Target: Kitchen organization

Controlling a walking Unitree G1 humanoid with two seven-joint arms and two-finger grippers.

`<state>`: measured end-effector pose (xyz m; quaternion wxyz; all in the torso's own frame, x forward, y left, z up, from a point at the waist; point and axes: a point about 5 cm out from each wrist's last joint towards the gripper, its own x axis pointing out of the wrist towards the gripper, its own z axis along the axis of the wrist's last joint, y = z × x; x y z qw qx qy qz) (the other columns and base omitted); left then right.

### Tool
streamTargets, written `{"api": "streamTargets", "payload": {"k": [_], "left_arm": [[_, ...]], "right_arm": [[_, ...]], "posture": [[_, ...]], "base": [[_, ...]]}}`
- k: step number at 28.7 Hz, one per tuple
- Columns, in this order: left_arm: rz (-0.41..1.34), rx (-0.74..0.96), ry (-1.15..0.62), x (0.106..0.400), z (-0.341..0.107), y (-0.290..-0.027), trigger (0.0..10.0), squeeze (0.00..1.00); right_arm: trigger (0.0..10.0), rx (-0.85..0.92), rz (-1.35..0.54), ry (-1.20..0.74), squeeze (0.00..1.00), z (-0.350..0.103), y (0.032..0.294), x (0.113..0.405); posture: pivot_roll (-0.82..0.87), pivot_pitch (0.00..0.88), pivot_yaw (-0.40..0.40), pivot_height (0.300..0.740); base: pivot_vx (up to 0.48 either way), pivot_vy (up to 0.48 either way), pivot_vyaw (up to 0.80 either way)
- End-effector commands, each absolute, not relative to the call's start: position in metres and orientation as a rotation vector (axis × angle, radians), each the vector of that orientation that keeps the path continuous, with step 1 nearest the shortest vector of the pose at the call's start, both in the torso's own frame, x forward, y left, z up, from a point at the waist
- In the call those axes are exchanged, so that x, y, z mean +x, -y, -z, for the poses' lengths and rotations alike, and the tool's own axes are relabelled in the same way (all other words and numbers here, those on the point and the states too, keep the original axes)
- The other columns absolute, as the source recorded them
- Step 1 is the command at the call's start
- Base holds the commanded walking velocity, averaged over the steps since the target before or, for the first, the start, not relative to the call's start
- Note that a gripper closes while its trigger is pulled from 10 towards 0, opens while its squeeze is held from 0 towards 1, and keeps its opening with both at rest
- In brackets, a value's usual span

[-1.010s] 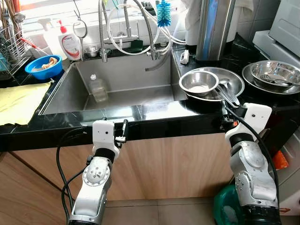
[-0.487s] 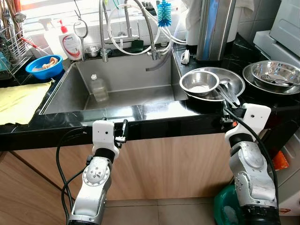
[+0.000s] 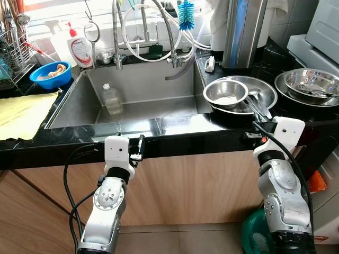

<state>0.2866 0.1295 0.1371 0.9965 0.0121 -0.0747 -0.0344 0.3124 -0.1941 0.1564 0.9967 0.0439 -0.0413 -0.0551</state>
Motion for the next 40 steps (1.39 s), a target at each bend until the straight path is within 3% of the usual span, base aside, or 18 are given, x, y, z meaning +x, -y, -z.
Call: {"api": "streamTargets", "payload": {"k": [1,2,4,5,7,8,9,10,22,35,40], "left_arm": [[0.059,0.053,0.155,0.287,-0.138,-0.133,10.0,0.0],[0.059,0.053,0.155,0.287,-0.138,-0.133,10.0,0.0],[0.059,0.053,0.154,0.287,-0.138,-0.133,10.0,0.0],[0.059,0.054,0.154,0.287,-0.138,-0.133,10.0,0.0],[0.057,0.055,0.154,0.287,-0.138,-0.133,10.0,0.0],[0.057,0.055,0.155,0.287,-0.138,-0.134,10.0,0.0],[0.057,0.055,0.155,0.287,-0.138,-0.134,10.0,0.0],[0.057,0.055,0.156,0.287,-0.138,-0.134,10.0,0.0],[0.061,0.051,0.158,0.288,-0.139,-0.133,10.0,0.0],[0.06,0.054,0.159,0.288,-0.139,-0.133,10.0,0.0],[0.062,0.054,0.158,0.288,-0.139,-0.133,10.0,0.0]], "right_arm": [[10.0,0.096,0.086,0.092,0.0,-0.159,0.187,0.316],[10.0,0.096,0.086,0.093,0.0,-0.16,0.187,0.316],[7.9,0.1,0.081,0.101,0.0,-0.161,0.186,0.317],[0.0,0.105,0.077,0.107,0.0,-0.162,0.186,0.317],[0.0,0.104,0.069,0.119,0.0,-0.164,0.184,0.317],[0.7,0.104,0.067,0.125,0.0,-0.166,0.183,0.318],[4.5,0.104,0.066,0.126,0.0,-0.166,0.183,0.318],[10.0,0.1,0.069,0.135,0.0,-0.168,0.183,0.318],[10.0,0.107,0.107,0.249,0.0,-0.192,0.187,0.32],[10.0,0.091,0.115,0.268,0.0,-0.198,0.188,0.323],[10.0,0.039,0.187,0.223,0.0,-0.192,0.201,0.323]], "posture": [[-0.18,0.0,0.115,0.74],[-0.18,0.0,0.115,0.74],[-0.18,0.0,0.116,0.74],[-0.17,0.0,0.115,0.74],[-0.17,0.0,0.115,0.74],[-0.17,0.0,0.115,0.74],[-0.17,0.0,0.115,0.74],[-0.17,0.0,0.116,0.74],[-0.18,0.0,0.119,0.74],[-0.18,0.0,0.12,0.74],[-0.18,0.0,0.12,0.74]], "base": [[0.0,0.0,0.0],[0.0,0.0,0.0],[0.0,0.0,0.0],[0.0,0.0,0.0],[0.0,0.0,0.0],[0.0,0.0,0.0],[0.0,0.0,0.0],[0.0,0.0,0.0],[0.0,0.0,0.0],[0.0,0.0,0.0],[0.0,0.0,0.0]]}}
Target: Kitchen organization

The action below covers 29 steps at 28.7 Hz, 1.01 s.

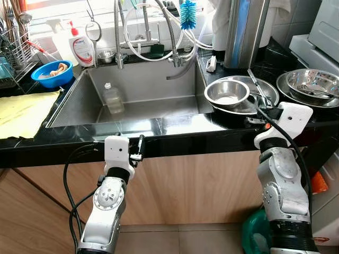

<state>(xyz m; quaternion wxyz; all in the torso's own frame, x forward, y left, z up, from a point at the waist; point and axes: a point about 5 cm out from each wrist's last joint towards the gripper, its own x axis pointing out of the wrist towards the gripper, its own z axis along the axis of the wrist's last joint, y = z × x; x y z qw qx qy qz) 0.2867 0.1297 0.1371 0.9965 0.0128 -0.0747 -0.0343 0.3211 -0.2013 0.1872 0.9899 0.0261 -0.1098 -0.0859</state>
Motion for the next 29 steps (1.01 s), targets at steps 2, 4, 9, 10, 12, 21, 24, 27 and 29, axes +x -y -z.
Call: {"api": "streamTargets", "payload": {"k": [2,4,9,10,12,21,24,27,29], "left_arm": [[0.062,0.054,0.156,0.288,-0.138,-0.132,10.0,0.0],[0.062,0.054,0.155,0.288,-0.138,-0.133,10.0,0.0],[0.063,0.055,0.156,0.288,-0.138,-0.133,10.0,0.0],[0.062,0.055,0.157,0.288,-0.138,-0.133,10.0,0.0],[0.059,0.055,0.158,0.288,-0.139,-0.133,10.0,0.0],[0.053,0.053,0.16,0.288,-0.139,-0.133,10.0,0.0],[0.054,0.044,0.166,0.29,-0.14,-0.132,10.0,0.0],[0.05,0.028,0.181,0.293,-0.144,-0.13,10.0,0.0],[0.035,0.016,0.195,0.295,-0.146,-0.131,10.0,0.0]], "right_arm": [[10.0,0.046,0.21,0.215,0.0,-0.189,0.206,0.323],[10.0,0.029,0.202,0.215,0.0,-0.19,0.205,0.323],[10.0,0.021,0.151,0.19,0.0,-0.187,0.195,0.326],[10.0,0.021,0.147,0.183,0.0,-0.185,0.194,0.327],[10.0,0.023,0.117,0.173,0.0,-0.183,0.189,0.327],[10.0,0.0,0.04,0.285,0.0,-0.204,0.179,0.327],[10.0,-0.058,0.035,0.33,0.0,-0.213,0.18,0.325],[10.0,-0.09,0.017,0.369,0.0,-0.215,0.178,0.317],[10.0,-0.137,-0.015,0.366,0.0,-0.21,0.175,0.31]], "posture": [[-0.18,0.0,0.12,0.74],[-0.18,0.0,0.121,0.74],[-0.18,0.0,0.121,0.74],[-0.18,0.0,0.121,0.74],[-0.17,0.0,0.119,0.74],[-0.18,0.0,0.116,0.74],[-0.18,0.0,0.115,0.74],[-0.18,0.0,0.115,0.74],[-0.18,0.0,0.115,0.74]], "base": [[0.0,0.0,0.0],[0.0,0.0,0.0],[0.0,0.0,0.0],[0.0,0.0,0.0],[0.0,0.0,0.0],[0.0,0.0,0.0],[0.0,0.0,0.0],[0.0,0.0,0.0],[0.0,0.0,0.0]]}}
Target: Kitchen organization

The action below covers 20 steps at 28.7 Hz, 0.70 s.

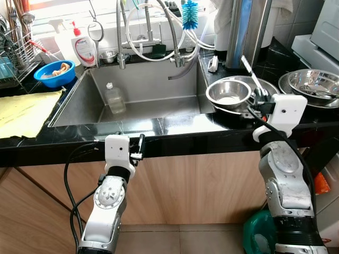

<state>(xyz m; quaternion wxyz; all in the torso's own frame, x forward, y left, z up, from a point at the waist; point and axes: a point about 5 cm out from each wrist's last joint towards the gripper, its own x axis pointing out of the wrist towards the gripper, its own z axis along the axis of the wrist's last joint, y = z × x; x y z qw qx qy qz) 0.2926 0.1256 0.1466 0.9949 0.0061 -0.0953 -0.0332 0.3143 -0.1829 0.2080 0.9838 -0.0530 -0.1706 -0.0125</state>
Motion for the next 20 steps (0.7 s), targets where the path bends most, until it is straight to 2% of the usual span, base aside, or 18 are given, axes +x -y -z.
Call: {"api": "streamTargets", "payload": {"k": [1,13,20], "left_arm": [[0.031,0.016,0.198,0.296,-0.147,-0.132,10.0,0.0],[0.001,-0.022,0.242,0.306,-0.157,-0.129,10.0,0.0],[-0.009,-0.054,0.29,0.307,-0.169,-0.127,10.0,0.0]], "right_arm": [[10.0,-0.144,-0.022,0.362,0.0,-0.208,0.174,0.309],[10.0,-0.148,-0.015,0.354,0.0,-0.199,0.174,0.295],[10.0,-0.167,-0.06,0.324,0.0,-0.189,0.163,0.282]], "posture": [[-0.18,0.0,0.115,0.74],[-0.2,0.0,0.125,0.74],[-0.2,0.0,0.11,0.74]], "base": [[0.0,0.0,0.0],[0.0,0.0,0.0],[0.0,0.043,0.0]]}}
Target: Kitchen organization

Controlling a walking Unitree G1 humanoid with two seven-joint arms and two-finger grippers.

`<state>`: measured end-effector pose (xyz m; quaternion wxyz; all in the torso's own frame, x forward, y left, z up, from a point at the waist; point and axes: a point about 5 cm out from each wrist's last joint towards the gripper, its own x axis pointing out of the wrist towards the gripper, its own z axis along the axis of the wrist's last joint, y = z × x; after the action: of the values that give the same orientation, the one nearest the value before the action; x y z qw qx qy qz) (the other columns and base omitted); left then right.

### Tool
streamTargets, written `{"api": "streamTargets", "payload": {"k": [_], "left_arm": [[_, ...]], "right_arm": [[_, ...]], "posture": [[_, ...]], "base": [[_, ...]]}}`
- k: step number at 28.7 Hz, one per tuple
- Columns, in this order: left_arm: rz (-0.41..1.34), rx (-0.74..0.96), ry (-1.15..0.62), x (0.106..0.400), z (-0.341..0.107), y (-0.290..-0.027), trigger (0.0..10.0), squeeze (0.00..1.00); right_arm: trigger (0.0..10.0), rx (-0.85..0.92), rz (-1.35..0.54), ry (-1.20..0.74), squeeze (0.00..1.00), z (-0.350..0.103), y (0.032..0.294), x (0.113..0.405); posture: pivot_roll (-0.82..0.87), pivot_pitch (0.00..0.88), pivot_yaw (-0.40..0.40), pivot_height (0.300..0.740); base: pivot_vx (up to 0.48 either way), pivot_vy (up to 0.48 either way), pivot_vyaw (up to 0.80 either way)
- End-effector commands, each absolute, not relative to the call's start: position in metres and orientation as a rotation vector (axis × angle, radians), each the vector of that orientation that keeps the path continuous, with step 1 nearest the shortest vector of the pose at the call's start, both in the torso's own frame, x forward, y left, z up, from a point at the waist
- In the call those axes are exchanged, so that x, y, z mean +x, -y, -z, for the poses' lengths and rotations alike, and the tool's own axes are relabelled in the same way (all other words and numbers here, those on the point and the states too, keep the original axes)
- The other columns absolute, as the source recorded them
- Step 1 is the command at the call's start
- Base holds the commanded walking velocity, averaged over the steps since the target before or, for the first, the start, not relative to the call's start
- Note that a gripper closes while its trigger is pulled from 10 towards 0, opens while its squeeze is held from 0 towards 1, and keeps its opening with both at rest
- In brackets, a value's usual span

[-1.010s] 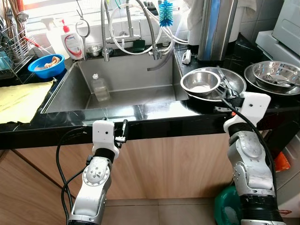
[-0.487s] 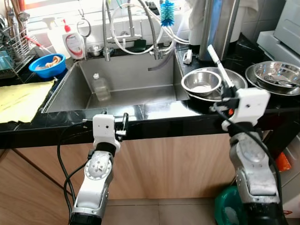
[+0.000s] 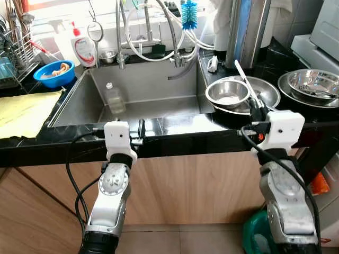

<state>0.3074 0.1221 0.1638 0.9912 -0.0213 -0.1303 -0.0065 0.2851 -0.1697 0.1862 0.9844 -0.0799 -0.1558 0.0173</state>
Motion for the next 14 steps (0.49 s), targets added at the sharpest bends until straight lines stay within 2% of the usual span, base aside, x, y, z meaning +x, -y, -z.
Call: {"api": "streamTargets", "payload": {"k": [1,14], "left_arm": [[-0.01,-0.056,0.288,0.3069,-0.1678,-0.1266,10.0,0.0],[-0.011,-0.036,0.281,0.3075,-0.1657,-0.1327,10.0,0.0]], "right_arm": [[10.0,-0.169,-0.059,0.314,0.0,-0.1872,0.1638,0.2808],[10.0,-0.103,0.019,0.312,0.0,-0.1901,0.17,0.2836]], "posture": [[-0.2,0.0,0.109,0.74],[-0.2,0.0,0.117,0.74]], "base": [[0.0,0.341,0.0],[0.0,0.381,0.0]]}}
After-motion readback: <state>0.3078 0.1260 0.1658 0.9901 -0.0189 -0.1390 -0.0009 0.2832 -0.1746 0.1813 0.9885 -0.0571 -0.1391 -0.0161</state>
